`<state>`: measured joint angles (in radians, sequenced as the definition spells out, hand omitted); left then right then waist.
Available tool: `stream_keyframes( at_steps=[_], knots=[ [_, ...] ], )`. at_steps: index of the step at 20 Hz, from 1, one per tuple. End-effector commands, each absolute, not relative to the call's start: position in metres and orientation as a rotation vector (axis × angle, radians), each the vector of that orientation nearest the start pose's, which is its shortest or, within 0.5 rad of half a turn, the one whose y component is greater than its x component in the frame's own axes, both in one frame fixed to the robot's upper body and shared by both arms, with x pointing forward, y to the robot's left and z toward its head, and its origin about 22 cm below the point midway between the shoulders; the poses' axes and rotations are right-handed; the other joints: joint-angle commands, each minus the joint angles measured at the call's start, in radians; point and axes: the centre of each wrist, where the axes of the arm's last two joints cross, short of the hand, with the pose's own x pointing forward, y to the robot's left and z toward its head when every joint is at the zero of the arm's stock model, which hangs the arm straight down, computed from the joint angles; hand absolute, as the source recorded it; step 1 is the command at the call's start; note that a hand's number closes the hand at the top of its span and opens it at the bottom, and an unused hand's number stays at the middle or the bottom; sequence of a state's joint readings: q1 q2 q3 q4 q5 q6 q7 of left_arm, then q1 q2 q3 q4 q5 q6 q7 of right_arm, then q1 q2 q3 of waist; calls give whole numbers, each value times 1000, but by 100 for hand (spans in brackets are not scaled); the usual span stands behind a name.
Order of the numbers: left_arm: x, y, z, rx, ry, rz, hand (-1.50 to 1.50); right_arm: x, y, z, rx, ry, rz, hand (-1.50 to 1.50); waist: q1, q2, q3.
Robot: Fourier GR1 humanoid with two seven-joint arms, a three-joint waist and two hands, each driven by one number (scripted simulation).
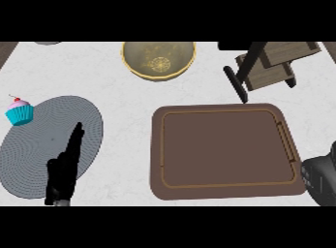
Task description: Pick the croissant from the tray and place it in the tiered basket
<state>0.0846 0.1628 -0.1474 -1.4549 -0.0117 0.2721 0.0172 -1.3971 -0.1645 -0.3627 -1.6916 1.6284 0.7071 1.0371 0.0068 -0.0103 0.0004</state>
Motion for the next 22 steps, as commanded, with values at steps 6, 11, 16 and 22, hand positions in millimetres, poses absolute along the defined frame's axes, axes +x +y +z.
stream_keyframes(
  at_steps=[6,11,16,22],
  knots=[
    [217,238,-45,242,-1316,-57,0,319,-206,488,-1532,-870,-159,150,15,17,-2],
    [211,237,-56,224,-1294,-31,0,344,-211,480,-1503,-873,-97,150,10,14,-2],
    [221,242,-43,238,-1311,-51,0,383,-250,454,-1467,-855,-35,150,16,19,-1],
    [207,248,-58,221,-1319,-37,0,415,-240,417,-1484,-779,-41,150,21,20,-2]
  ],
)
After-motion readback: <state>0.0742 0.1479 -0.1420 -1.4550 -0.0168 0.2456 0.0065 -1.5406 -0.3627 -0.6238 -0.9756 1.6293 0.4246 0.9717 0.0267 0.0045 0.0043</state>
